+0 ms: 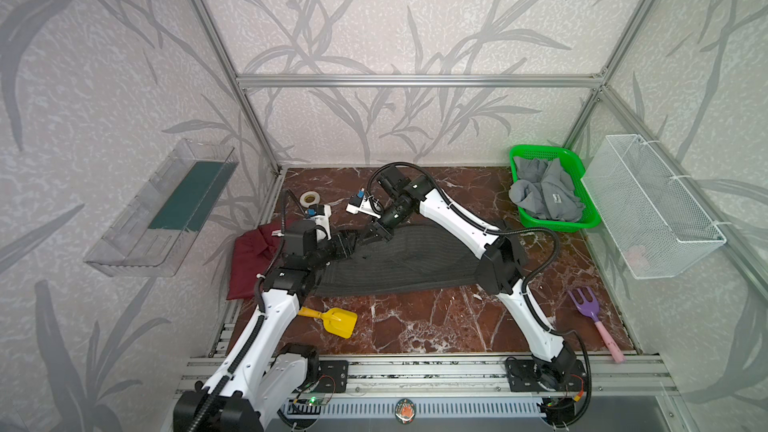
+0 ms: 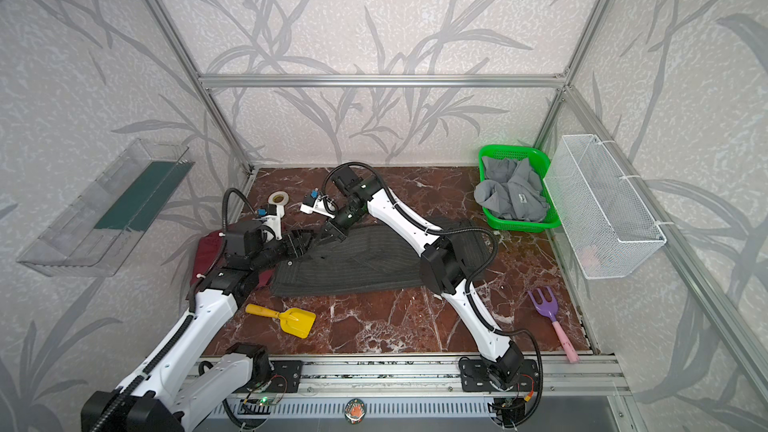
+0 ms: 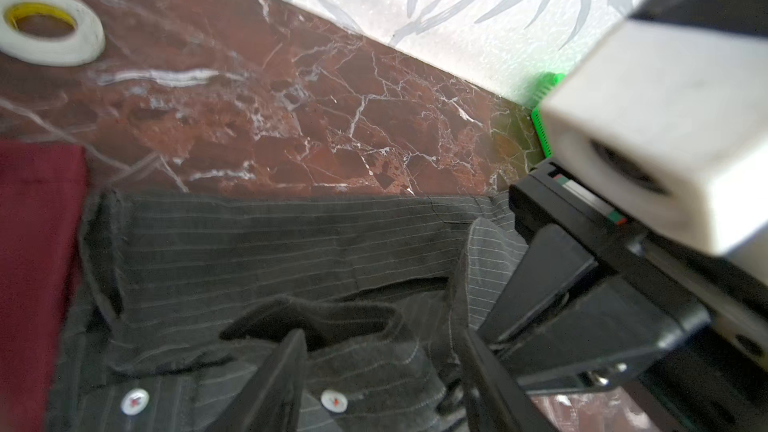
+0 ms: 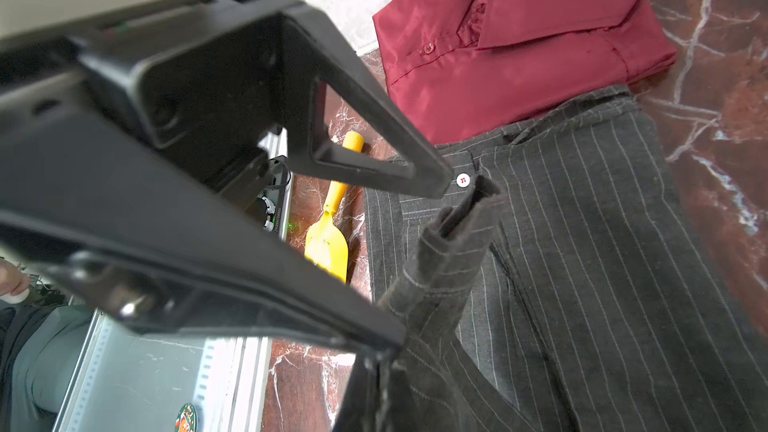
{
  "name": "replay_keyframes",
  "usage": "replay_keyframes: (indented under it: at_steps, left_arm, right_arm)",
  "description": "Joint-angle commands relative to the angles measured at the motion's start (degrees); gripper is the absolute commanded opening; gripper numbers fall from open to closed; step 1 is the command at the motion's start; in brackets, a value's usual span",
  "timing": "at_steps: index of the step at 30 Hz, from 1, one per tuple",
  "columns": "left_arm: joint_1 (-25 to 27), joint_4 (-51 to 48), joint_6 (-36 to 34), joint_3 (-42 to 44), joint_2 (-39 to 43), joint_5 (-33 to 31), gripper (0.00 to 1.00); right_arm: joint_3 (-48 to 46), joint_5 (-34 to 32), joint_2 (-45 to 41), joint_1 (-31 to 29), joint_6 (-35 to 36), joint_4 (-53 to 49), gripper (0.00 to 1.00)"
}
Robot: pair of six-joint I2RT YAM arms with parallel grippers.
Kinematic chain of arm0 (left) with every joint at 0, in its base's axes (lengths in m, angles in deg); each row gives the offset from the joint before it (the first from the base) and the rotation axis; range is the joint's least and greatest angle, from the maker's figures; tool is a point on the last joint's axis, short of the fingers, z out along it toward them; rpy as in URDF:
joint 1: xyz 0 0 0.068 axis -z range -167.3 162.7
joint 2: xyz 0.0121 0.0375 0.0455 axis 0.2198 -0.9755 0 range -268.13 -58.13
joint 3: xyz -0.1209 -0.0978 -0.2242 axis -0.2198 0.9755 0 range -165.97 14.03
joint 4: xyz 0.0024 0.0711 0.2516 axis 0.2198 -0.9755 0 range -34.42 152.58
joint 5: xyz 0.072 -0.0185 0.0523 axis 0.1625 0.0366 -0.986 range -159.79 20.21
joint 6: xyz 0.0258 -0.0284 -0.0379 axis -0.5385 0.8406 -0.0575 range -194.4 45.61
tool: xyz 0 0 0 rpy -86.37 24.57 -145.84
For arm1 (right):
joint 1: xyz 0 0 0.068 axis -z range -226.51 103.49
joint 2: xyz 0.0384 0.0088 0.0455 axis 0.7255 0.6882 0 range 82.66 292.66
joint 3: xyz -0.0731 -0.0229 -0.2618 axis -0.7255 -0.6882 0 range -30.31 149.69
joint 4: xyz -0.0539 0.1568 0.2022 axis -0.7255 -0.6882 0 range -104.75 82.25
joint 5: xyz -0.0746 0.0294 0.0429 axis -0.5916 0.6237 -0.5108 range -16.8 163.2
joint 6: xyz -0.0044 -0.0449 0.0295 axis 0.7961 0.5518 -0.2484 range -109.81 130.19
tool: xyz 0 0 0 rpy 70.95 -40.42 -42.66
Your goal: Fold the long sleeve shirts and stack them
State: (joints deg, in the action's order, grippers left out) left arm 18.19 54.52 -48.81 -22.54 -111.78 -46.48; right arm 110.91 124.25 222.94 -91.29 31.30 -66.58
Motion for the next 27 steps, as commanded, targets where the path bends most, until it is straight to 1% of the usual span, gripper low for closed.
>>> replay_keyframes:
  at_steps: [1,4,5,6,8,10,11,14,17,19,21,23,24,25,27]
  left_arm:
    - [-0.4,-0.1,0.1,-0.3,0.3,3.0,0.43]
    - [-0.4,-1.2,-0.2,-0.5,-0.1,3.3,0.34]
    - [-0.4,-1.4,-0.5,-0.6,-0.3,3.3,0.29]
    - [-0.4,-1.4,-0.6,-0.7,-0.5,3.3,0.26]
    - [-0.4,-1.9,-0.6,-1.2,-1.3,3.3,0.24]
    - [-0.4,-2.4,-1.0,-1.7,-2.2,3.6,0.17]
    - [-0.4,-2.9,-1.1,-2.1,-2.6,3.5,0.16]
    - [-0.5,-3.4,-1.3,-2.5,-3.0,2.7,0.16]
    - [-0.8,-3.2,-1.4,-2.6,-2.2,1.4,0.12]
    - [-1.1,-3.2,-1.2,-2.4,-1.3,0.5,0.00]
    - [-1.2,-3.9,-1.1,-2.6,-0.7,-0.8,0.00]
    - [-1.5,-5.5,-0.9,-2.9,0.4,-4.3,0.00]
    - [-1.6,-6.5,-0.8,-3.0,1.1,-6.2,0.02]
    - [-1.7,-7.8,-1.2,-3.2,1.9,-8.7,0.07]
    - [-1.9,-10.0,-1.6,-3.4,3.8,-13.6,0.27]
  right_arm:
    - [0.0,-0.1,-2.9,0.1,0.7,-1.8,0.00]
    - [0.2,-0.8,-2.8,0.1,0.3,-1.6,0.00]
    - [0.3,-1.0,-2.7,0.1,0.1,-1.4,0.00]
    - [0.3,-1.1,-2.7,0.1,-0.1,-1.4,0.00]
    - [0.5,-1.0,-2.6,0.1,-0.2,-1.3,0.00]
    - [0.4,-0.9,-2.7,0.1,-0.3,-1.4,0.00]
    - [0.5,-0.9,-2.7,0.1,-0.4,-1.4,0.00]
    - [0.5,-0.6,-2.7,0.0,-0.4,-1.5,0.00]
    - [0.5,-0.7,-2.8,0.0,-0.1,-1.8,0.00]
    - [0.3,-0.9,-2.7,0.0,0.0,-2.0,0.00]
    - [0.3,-1.0,-2.4,0.0,-0.2,-1.8,0.00]
    - [0.6,-0.6,-2.0,0.0,-0.5,-1.6,0.00]
    - [0.9,-0.3,-1.7,0.0,-0.5,-1.6,0.00]
    - [1.1,0.3,-1.5,0.0,-0.5,-1.6,0.00]
    - [1.4,0.5,-1.3,-0.1,-0.4,-1.9,0.00]
